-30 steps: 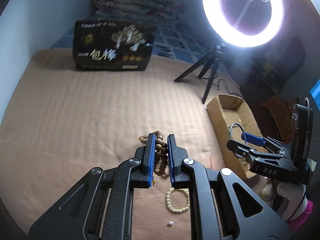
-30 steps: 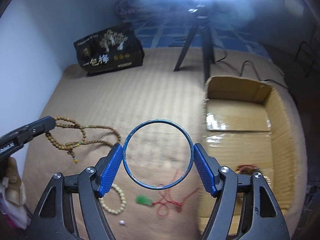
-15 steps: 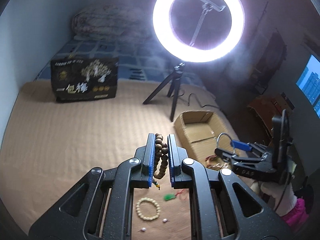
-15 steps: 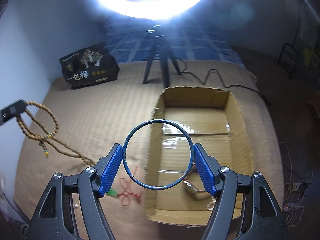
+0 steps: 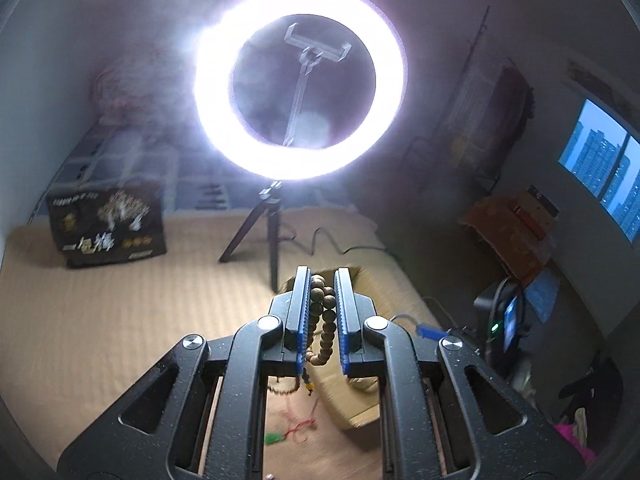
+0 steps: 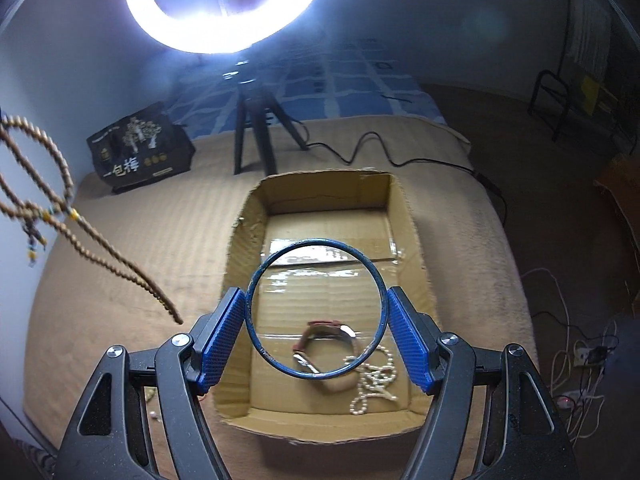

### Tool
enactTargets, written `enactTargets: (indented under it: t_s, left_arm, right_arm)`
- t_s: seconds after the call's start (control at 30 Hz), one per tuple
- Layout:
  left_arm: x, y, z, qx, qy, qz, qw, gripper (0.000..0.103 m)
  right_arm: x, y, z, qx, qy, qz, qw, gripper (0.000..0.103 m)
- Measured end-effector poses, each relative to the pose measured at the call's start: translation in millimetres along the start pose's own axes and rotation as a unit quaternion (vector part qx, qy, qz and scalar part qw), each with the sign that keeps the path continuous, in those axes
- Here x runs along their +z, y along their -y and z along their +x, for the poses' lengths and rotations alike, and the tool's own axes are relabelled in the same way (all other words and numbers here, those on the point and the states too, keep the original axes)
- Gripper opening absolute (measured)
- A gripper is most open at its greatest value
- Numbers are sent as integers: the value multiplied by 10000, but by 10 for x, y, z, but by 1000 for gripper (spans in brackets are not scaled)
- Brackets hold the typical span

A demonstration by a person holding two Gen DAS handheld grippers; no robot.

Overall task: Organize jewelry
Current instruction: 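Lift and carry the bead strand and blue bangle over the cardboard box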

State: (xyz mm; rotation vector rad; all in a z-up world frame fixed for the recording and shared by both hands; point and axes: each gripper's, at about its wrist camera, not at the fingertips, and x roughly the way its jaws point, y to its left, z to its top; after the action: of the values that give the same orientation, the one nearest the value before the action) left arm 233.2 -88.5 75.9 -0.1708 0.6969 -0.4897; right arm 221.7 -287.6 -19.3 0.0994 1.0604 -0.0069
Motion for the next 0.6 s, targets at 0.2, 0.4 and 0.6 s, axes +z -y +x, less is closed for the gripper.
enactTargets:
  t_s: [0.2, 0.4, 0.6]
  left_arm:
    - [248, 284, 48, -148, 139, 203, 9996, 10]
    - [396, 464, 261, -327, 126, 235, 9991, 10]
    - [365, 520, 565, -364, -15, 189, 9992, 10]
  right_arm:
    - [12, 170, -7, -45, 10, 176, 9998, 71]
    - [8, 275, 40, -103, -34, 273, 9996, 71]
    - [0, 357, 112, -147, -101, 345, 9992, 71]
